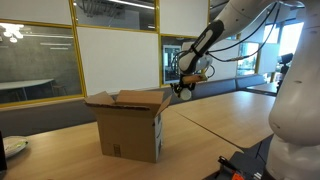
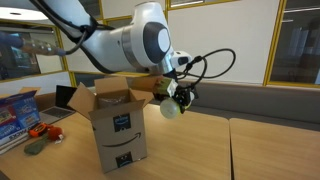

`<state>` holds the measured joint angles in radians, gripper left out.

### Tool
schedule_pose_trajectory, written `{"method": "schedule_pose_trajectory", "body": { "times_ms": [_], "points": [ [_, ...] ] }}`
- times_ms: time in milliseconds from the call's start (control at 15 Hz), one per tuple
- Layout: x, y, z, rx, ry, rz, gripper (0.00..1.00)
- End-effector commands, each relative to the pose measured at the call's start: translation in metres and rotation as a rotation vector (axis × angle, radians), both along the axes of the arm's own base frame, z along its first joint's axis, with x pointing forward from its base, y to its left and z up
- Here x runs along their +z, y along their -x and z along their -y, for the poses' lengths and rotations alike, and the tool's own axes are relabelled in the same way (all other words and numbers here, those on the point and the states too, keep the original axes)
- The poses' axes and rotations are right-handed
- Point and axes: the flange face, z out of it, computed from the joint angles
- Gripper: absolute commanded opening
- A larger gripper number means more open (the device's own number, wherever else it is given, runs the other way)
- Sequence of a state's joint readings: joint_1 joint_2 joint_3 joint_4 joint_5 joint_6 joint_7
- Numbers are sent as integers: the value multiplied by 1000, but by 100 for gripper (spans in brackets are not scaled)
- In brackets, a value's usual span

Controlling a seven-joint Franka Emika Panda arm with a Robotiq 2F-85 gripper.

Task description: Pick up the bottle from the table and put it in the box

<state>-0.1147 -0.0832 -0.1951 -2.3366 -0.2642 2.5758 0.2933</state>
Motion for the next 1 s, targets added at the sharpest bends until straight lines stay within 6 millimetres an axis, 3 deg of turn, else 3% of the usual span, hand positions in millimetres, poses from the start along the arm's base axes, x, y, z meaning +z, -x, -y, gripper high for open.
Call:
{"method": "schedule_pose_trajectory", "body": {
  "times_ms": [0,267,467,933],
  "points": [
    [69,-15,-33,33,41,86,46],
    [105,-34,-83,116,59,147,46],
    [118,-46,-125,191,44,184,46],
    [116,-54,-220,349,-72,215,46]
  ]
}}
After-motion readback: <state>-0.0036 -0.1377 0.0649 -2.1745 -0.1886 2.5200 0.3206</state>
